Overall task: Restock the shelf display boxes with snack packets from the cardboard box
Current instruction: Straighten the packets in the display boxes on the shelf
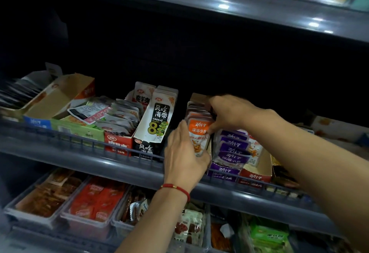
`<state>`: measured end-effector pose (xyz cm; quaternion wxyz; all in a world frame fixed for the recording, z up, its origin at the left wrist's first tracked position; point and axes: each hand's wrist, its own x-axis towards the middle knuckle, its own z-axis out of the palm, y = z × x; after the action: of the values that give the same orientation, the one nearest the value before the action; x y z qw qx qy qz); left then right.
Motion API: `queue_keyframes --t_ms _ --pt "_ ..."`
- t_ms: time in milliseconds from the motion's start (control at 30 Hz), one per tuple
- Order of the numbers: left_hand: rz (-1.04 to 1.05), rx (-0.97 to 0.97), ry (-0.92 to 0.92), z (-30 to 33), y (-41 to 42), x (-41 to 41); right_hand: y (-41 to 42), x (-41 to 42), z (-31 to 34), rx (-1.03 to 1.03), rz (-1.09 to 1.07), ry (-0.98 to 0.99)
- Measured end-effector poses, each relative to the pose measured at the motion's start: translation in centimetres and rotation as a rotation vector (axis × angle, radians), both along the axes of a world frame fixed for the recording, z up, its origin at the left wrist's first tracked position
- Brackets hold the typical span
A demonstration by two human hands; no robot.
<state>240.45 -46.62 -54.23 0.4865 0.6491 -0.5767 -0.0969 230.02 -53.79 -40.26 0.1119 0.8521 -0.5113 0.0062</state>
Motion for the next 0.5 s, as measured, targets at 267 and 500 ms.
queue_keyframes --t_ms 267,500 --pt "-0.009 -0.054 0.018 0.4 -0.6 -0.1 -1.3 0.1 -0.3 0.031 0.002 -0.117" --pt "-0.098 0.076 0.158 0.9 -1.3 0.5 -1.8 -0.8 1.6 0.213 -0.110 -0.089"
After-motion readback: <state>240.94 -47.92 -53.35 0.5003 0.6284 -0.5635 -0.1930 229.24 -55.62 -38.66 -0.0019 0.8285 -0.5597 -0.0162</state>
